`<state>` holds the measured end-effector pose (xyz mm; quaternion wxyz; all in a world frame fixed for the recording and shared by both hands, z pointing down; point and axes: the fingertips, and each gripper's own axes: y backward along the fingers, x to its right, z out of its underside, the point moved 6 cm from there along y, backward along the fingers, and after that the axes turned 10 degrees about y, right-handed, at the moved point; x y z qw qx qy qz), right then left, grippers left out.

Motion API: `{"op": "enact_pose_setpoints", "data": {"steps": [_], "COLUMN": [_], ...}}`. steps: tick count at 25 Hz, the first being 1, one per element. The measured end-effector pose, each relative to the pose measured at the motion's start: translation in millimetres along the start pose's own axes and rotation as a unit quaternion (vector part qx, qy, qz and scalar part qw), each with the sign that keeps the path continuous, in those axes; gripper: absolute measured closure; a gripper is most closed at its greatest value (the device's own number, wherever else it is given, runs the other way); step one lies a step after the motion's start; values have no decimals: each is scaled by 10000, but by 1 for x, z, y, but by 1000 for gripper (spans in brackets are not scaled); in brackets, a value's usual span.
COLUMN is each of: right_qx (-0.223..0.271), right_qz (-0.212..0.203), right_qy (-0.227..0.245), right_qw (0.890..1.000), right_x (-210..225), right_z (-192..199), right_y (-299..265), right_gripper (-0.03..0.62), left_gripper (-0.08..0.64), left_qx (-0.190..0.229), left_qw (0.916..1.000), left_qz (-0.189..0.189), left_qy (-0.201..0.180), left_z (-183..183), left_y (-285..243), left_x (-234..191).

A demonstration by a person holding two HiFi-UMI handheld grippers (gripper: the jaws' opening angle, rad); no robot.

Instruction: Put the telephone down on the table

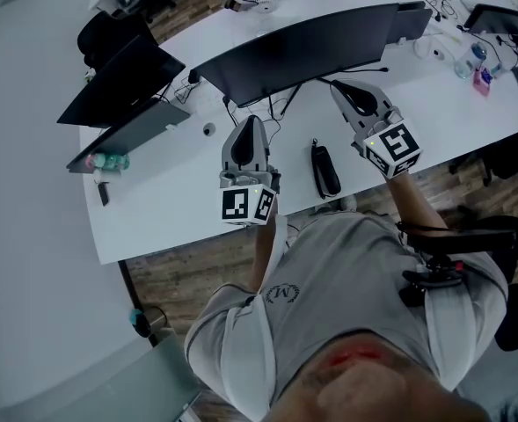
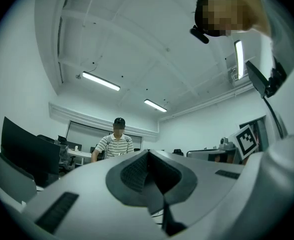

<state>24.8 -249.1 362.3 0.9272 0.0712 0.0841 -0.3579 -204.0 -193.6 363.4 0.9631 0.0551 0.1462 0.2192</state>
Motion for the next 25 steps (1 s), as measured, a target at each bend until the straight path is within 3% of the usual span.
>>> {"op": "enact_pose_setpoints", "data": {"steps": [7, 15, 25], "right_qx": [-59, 36, 100], "right_qz": [-115, -202, -288], "right_qy": [114, -39, 5], "right_qw": [9999, 9998, 9995], "right_x": [-5, -1, -4], "right_z": [0, -2, -4], "right_y": [11, 19, 17], "right_gripper": [578, 578, 578], "left_gripper": [549, 549, 549], "left_qx": [-41, -64, -12], "left_qw": [10000, 9996, 9993], "left_qz": [-22, 265, 360], "left_qy": [61, 55, 79], "left_z": [7, 6, 4], "left_y": [8, 4, 0], "left_x": [10, 25, 25]}}
